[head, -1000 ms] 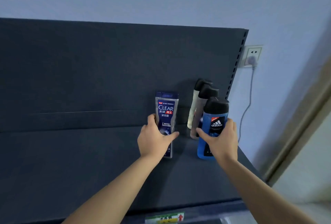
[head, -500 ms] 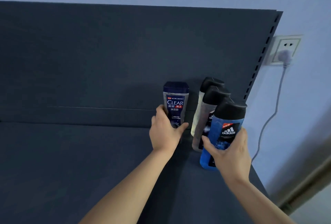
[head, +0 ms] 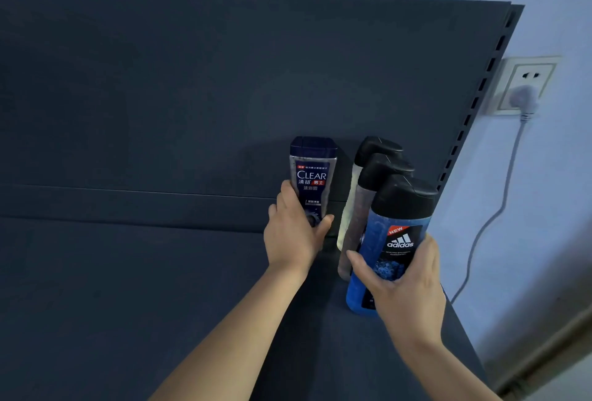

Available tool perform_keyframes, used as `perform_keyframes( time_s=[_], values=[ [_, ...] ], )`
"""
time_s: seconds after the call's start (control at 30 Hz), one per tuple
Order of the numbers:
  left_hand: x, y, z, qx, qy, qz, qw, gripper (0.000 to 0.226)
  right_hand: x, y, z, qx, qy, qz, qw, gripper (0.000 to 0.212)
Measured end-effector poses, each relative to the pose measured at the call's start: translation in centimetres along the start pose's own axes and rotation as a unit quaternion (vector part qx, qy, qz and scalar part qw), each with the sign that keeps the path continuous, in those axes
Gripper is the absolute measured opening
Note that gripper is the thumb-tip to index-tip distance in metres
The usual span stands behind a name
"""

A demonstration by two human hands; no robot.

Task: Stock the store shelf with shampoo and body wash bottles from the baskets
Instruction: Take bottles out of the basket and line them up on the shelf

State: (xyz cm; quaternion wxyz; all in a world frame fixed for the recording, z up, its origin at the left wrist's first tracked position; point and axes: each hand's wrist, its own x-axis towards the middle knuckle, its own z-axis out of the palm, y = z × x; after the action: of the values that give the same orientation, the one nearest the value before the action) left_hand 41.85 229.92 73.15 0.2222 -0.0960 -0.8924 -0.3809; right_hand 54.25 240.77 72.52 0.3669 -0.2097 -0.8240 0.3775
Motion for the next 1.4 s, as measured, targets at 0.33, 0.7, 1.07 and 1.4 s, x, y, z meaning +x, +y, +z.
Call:
perform_keyframes(
  time_s=[0.33,0.7,1.07,1.4],
  values=[
    [0.0,0.2,0.1,0.017,-0.002,0.008,1.000,0.090,0.0,-0.2,0.3,0.003,0.009,-0.017,1.000,0.083],
    [0.5,0.1,-0.4,0.024,-0.010,0.002,1.000,0.086,0.0,-0.1,0.4,0.004,0.003,-0.005,1.000,0.079],
    [0.5,0.0,-0.9,-0.018,-0.042,-0.010,0.999,0.087,-0.2,-0.1,0.5,-0.001,0.005,-0.003,1.000,0.079],
    [-0.5,-0.8,-0.6,-0.018,-0.057,-0.035,0.998,0.080,-0.2,-0.3,0.5,-0.018,0.013,-0.008,1.000,0.082]
  ],
)
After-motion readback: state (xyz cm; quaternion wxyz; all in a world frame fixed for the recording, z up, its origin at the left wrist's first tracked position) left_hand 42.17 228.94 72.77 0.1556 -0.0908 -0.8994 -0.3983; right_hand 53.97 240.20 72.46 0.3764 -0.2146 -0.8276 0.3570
